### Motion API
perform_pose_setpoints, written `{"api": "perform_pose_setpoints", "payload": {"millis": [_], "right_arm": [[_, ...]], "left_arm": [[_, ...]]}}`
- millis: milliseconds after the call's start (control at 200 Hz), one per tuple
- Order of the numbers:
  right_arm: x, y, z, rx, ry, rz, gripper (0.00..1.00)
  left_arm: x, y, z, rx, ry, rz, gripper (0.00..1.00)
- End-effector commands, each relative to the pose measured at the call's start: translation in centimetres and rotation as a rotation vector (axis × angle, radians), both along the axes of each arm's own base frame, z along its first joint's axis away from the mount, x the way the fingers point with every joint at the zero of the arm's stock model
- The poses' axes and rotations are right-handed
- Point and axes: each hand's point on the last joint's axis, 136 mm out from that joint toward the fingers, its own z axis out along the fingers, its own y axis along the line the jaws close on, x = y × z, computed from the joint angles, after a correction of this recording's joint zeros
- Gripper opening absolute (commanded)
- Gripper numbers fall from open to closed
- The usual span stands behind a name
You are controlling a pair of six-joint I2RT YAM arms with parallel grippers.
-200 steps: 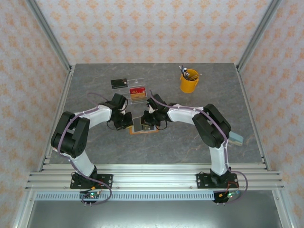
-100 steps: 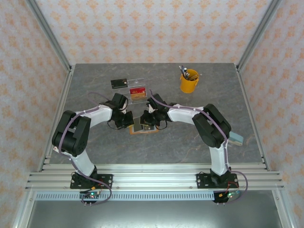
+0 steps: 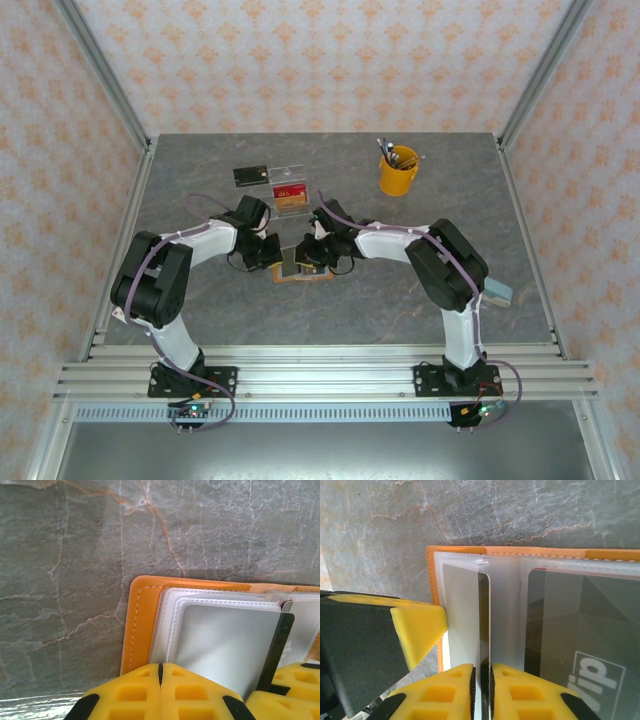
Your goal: Take the credit cards out of the card holder
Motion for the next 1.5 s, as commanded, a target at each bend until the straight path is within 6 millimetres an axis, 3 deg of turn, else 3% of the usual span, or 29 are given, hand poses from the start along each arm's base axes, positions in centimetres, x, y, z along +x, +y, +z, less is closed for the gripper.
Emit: {"api": "perform_pose_setpoints", "payload": {"millis": [0, 270, 510, 801, 981, 1121, 1341, 1491], "right_arm": [[0.0, 0.3, 2.0, 0.050, -0.030, 0.002, 0.15], [-0.1, -0.1, 2.2, 0.045, -0.035, -0.004, 0.17], [-0.2, -0.2, 2.5, 0.049, -0.045, 0.005, 0.06], [-0.8, -2.2, 2.8, 0.011, -0.064, 0.007, 0.06], [-1.1, -3.8, 3.6, -0.007, -0.088, 0.011, 0.04], [-1.0, -4.5, 5.2, -0.008, -0.148, 0.010, 0.03], [0.3, -5.7, 8.8, 0.108, -0.231, -0.051, 0.03], [1.5, -5.8, 11.0, 0.240, -0.253, -0.099, 0.02]], "left_arm": [[-2.1, 2.3, -3.2, 0.134, 0.100, 0.004, 0.00], [-2.3, 2.6, -3.6, 0.154, 0.110, 0.002, 0.00], [-2.2, 2.6, -3.5, 0.154, 0.111, 0.002, 0.00], [-2.2, 2.8, -3.5, 0.163, 0.105, 0.008, 0.00], [-1.2, 1.9, -1.8, 0.106, 0.035, 0.013, 0.00], [0.0, 1.0, 1.7, 0.043, -0.059, 0.014, 0.00], [1.3, 0.1, 8.6, -0.058, -0.218, 0.043, 0.38], [1.7, -2.8, 12.1, -0.278, -0.294, 0.021, 0.62]]}}
